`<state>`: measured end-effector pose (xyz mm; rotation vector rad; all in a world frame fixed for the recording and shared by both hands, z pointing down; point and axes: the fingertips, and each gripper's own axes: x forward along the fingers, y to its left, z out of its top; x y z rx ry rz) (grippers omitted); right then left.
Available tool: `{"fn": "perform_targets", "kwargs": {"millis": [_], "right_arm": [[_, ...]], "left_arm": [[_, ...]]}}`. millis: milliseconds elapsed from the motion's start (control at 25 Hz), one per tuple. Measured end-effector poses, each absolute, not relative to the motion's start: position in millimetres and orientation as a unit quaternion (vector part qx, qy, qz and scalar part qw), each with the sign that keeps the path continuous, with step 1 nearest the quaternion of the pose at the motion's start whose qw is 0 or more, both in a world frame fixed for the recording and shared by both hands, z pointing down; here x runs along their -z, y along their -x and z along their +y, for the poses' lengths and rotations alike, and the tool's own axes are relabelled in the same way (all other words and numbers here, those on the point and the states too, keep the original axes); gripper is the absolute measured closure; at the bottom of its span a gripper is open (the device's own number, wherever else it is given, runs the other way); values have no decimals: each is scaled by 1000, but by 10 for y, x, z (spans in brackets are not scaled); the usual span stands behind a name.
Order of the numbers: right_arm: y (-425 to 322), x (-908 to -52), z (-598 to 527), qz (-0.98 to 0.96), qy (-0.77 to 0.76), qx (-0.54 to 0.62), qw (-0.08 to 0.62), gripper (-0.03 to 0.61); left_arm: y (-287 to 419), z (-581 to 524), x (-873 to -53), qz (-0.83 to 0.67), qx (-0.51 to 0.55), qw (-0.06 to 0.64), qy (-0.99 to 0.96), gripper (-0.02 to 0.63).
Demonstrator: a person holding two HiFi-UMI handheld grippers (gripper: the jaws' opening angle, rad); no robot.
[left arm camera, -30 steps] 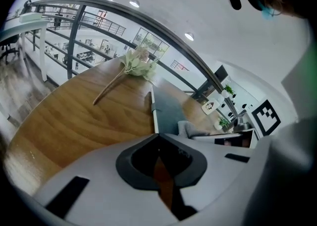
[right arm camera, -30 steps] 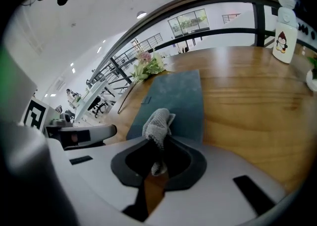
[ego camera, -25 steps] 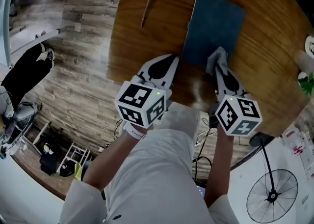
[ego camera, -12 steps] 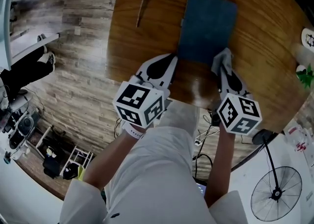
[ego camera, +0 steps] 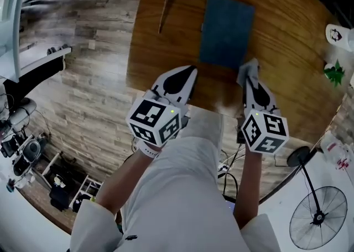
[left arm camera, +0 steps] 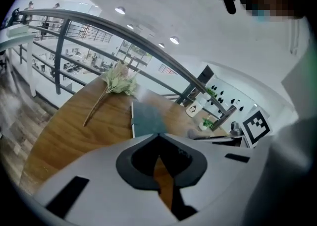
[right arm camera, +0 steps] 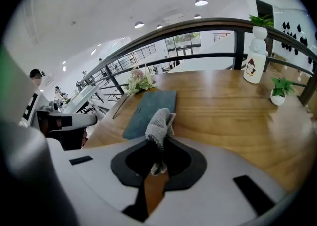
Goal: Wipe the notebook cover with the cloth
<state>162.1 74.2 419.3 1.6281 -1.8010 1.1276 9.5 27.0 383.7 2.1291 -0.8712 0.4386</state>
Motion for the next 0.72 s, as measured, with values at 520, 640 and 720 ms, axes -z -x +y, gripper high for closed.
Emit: {"fn": "perform_targets", "kwargs": {"millis": [520,640,720], "right_arm": [[-1316,-3150,748,-692,-612,-330,193,538],[-1274,-2909,773,-697,-619,-311,182,538],[-1236,-2730,767,-702,-625,-294,172,538]], "left_arm": [[141,363,-2815,-328,-125,292,-890,594],[238,417,-2634,-332,-117,282,-893,594],[325,415,-2546,-338,-113,274,-893,594]]}}
